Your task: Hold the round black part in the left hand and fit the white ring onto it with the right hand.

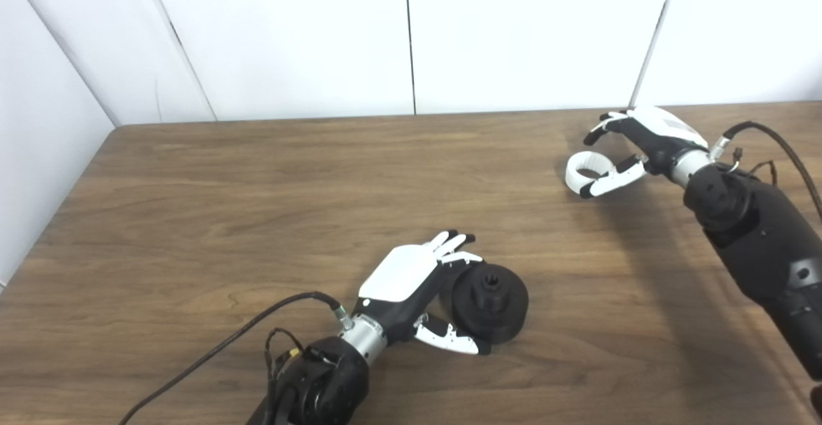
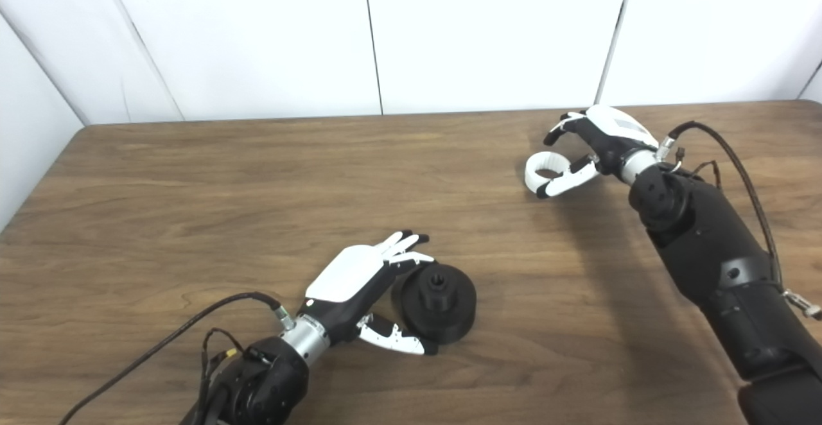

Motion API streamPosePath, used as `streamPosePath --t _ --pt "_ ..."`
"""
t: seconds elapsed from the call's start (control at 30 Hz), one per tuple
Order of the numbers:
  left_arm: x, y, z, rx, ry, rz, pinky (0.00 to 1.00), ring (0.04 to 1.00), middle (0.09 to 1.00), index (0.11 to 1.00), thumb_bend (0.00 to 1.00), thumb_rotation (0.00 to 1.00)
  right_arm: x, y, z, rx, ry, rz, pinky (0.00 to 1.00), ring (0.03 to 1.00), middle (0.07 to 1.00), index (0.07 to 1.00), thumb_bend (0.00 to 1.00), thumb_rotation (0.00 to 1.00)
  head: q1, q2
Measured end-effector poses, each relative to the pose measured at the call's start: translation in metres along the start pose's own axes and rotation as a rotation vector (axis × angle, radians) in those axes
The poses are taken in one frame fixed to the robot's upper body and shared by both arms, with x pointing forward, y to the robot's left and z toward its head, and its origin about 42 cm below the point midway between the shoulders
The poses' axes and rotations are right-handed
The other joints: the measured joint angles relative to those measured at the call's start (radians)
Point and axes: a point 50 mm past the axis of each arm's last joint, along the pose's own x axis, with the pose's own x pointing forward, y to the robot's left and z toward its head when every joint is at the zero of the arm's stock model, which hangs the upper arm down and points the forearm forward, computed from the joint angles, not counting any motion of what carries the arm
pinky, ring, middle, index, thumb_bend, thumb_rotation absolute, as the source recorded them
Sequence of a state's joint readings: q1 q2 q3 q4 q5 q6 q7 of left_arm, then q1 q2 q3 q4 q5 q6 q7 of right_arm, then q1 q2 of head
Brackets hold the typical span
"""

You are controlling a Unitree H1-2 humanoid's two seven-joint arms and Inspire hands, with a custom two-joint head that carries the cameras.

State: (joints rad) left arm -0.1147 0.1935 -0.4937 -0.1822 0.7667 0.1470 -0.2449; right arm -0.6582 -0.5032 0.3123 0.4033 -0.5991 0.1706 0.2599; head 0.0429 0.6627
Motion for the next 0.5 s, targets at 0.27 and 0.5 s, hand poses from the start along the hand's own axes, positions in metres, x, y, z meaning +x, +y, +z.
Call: streamPosePath --t 0.27,0.5 --pt "0.0001 0.0000 0.0001 -0.002 0.001 0.000 0.91 1.000 0.972 0.767 0.96 0.37 -0.0005 0.0022 0.0014 -0.005 -0.005 0.014 1.00 1.000 0.937 0.728 0.89 0.30 0.000 0.002" --pt "0.0002 0.0002 0.0001 -0.003 0.001 0.000 0.92 1.000 0.971 0.766 0.96 0.36 -0.0006 0.0060 0.0023 -0.006 -0.007 0.021 1.00 1.000 0.932 0.722 0.88 0.30 0.003 0.002"
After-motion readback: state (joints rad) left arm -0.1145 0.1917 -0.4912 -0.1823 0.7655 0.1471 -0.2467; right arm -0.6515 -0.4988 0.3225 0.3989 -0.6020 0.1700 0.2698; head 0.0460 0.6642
